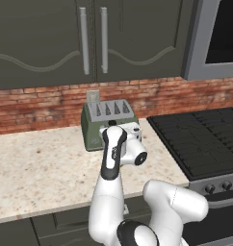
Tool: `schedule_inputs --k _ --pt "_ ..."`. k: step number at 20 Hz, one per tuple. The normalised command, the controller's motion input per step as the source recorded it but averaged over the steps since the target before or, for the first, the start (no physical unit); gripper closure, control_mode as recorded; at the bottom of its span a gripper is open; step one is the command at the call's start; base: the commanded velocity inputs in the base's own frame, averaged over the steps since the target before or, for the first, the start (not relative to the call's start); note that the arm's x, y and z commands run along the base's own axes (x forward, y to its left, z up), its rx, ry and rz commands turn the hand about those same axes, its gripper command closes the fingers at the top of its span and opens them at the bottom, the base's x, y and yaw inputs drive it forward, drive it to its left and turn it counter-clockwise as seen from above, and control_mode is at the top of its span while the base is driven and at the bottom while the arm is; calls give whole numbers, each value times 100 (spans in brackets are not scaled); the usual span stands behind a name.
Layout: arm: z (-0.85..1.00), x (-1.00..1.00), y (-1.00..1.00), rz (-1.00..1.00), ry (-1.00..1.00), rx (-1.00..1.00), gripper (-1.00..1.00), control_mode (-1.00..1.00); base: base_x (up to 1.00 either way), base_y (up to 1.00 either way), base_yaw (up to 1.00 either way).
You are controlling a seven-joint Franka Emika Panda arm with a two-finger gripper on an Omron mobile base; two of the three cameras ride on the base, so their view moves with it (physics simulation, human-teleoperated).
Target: Move the drinks to the dining counter.
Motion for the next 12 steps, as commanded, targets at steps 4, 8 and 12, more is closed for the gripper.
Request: schedule_inputs --k 4,8,12 --pt "-18 7 31 0 0 -2 100 -100 0 0 0" --pt "-22 0 21 0 0 -1 100 -100 0 0 0" --pt "-29 -2 21 0 0 -3 100 -100 0 0 0"
